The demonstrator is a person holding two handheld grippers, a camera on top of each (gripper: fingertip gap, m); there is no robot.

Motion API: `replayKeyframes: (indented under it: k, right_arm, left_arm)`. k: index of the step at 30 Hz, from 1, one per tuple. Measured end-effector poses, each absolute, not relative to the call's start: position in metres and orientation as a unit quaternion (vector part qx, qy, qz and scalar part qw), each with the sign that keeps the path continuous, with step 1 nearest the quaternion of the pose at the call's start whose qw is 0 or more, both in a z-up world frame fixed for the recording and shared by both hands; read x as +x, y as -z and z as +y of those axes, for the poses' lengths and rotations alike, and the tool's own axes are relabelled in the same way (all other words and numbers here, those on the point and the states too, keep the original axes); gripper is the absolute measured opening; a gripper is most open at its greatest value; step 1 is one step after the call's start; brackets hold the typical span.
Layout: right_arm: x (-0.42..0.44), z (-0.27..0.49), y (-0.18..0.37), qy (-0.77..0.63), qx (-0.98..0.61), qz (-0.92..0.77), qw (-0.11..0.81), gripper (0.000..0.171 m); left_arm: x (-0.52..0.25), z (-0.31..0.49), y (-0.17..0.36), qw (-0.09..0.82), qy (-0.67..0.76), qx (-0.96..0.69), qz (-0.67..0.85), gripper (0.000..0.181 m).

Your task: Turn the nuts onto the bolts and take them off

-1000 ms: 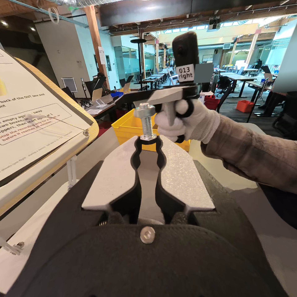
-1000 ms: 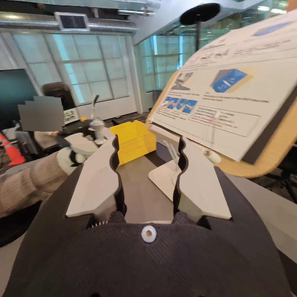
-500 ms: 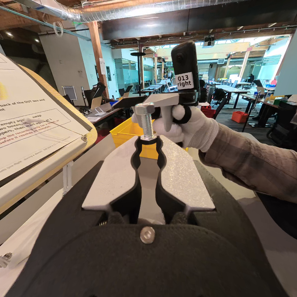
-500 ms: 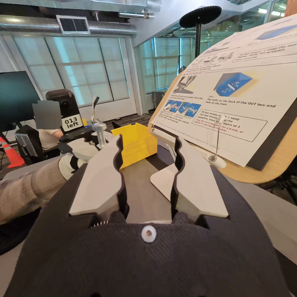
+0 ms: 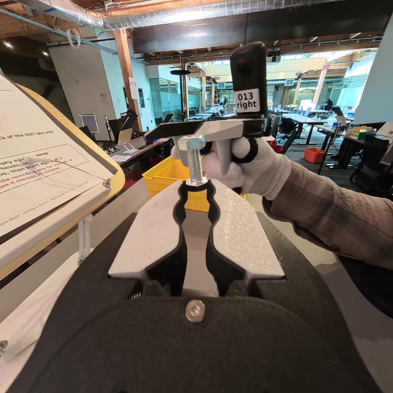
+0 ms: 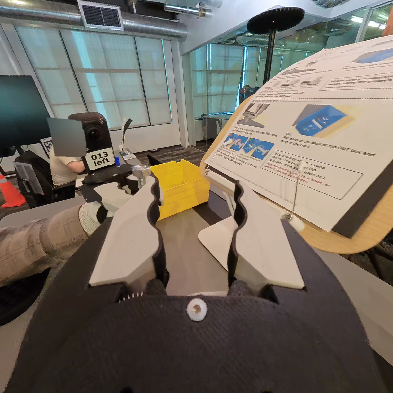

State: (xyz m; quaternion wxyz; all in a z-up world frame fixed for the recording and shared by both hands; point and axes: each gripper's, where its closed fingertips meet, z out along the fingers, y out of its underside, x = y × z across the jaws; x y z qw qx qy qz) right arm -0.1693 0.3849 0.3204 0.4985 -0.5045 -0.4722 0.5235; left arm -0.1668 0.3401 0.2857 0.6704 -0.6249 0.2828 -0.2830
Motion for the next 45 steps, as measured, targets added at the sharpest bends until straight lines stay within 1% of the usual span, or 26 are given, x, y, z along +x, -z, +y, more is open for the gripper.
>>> replayKeyframes:
  k: [4,8,10,12,14,19,24,26,28,32,38,39,41,45]
  right_arm:
    - [-0.17,0.371,-0.327,-0.536,-0.482,-0.488,0.492,0.074]
    - [-0.182,0.357,-0.325,-0.538,-0.472,-0.504,0.483,0.072]
    - [-0.18,0.362,-0.323,-0.54,-0.478,-0.497,0.483,0.075]
    - [-0.173,0.378,-0.319,-0.523,-0.501,-0.483,0.492,0.065]
    - [-0.167,0.382,-0.32,-0.52,-0.5,-0.483,0.496,0.067]
    - [-0.17,0.363,-0.33,-0.529,-0.473,-0.502,0.495,0.071]
    - [-0.177,0.361,-0.327,-0.534,-0.475,-0.499,0.491,0.069]
    - [-0.173,0.376,-0.324,-0.519,-0.496,-0.483,0.501,0.063]
    - [-0.167,0.379,-0.326,-0.531,-0.493,-0.476,0.498,0.064]
    - [-0.17,0.36,-0.331,-0.533,-0.466,-0.505,0.494,0.073]
    - [-0.176,0.362,-0.327,-0.532,-0.475,-0.5,0.492,0.072]
    - [-0.174,0.368,-0.327,-0.527,-0.481,-0.493,0.498,0.065]
    - [-0.169,0.373,-0.326,-0.527,-0.487,-0.489,0.497,0.066]
    - [-0.172,0.358,-0.331,-0.533,-0.464,-0.507,0.493,0.072]
  left_arm:
    - [-0.166,0.341,-0.285,0.671,0.279,-0.626,0.283,0.018]
    - [-0.159,0.34,-0.282,0.667,0.278,-0.626,0.293,0.018]
    - [-0.161,0.341,-0.283,0.67,0.274,-0.626,0.29,0.018]
    - [-0.164,0.338,-0.287,0.675,0.286,-0.617,0.287,0.018]
    - [-0.167,0.339,-0.29,0.68,0.277,-0.618,0.281,0.018]
    - [-0.164,0.34,-0.287,0.676,0.272,-0.622,0.287,0.018]
    - [-0.161,0.339,-0.285,0.674,0.273,-0.622,0.291,0.018]
    - [-0.162,0.337,-0.289,0.678,0.278,-0.615,0.291,0.018]
    - [-0.164,0.338,-0.29,0.68,0.272,-0.617,0.289,0.018]
    - [-0.162,0.34,-0.287,0.676,0.271,-0.622,0.288,0.018]
    - [-0.16,0.34,-0.286,0.675,0.271,-0.621,0.291,0.018]
    - [-0.161,0.338,-0.287,0.676,0.275,-0.618,0.291,0.018]
    - [-0.163,0.339,-0.288,0.679,0.273,-0.618,0.288,0.018]
    - [-0.16,0.339,-0.287,0.676,0.273,-0.62,0.29,0.018]
